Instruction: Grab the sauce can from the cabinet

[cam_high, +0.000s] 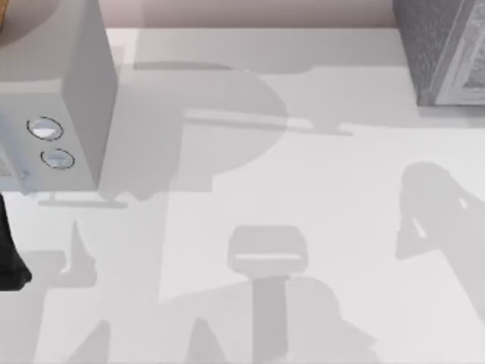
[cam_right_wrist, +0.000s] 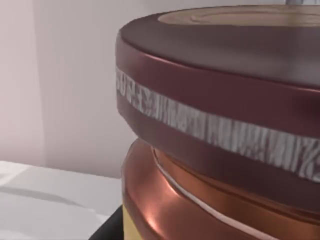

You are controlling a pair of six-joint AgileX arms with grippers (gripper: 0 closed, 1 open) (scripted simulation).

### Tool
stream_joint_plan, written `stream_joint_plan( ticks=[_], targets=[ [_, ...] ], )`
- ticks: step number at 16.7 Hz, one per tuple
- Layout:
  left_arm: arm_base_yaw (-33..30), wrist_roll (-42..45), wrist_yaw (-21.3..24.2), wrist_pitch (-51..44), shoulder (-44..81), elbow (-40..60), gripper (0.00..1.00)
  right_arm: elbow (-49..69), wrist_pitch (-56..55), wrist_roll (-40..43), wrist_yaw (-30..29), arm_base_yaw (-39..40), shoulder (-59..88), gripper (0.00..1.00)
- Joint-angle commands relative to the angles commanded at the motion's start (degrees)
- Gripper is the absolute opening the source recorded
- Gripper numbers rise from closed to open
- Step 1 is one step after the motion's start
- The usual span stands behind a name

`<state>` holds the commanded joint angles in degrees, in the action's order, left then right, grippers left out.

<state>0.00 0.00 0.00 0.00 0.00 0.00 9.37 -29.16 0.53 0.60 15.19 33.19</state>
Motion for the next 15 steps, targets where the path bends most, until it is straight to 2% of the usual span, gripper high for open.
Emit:
stream_joint_plan(
  ticks=[8,15],
  targets=[
    [0.00,0.00,0.00,0.00,0.00,0.00,1.00,9.18,-34.77,-0.25,0.09,16.56,45.14,0.00],
    [0.00,0.00,0.00,0.00,0.00,0.00,1.00,14.35,-58.08,-1.03,-0.82,25.76,77.27,0.00]
  ],
)
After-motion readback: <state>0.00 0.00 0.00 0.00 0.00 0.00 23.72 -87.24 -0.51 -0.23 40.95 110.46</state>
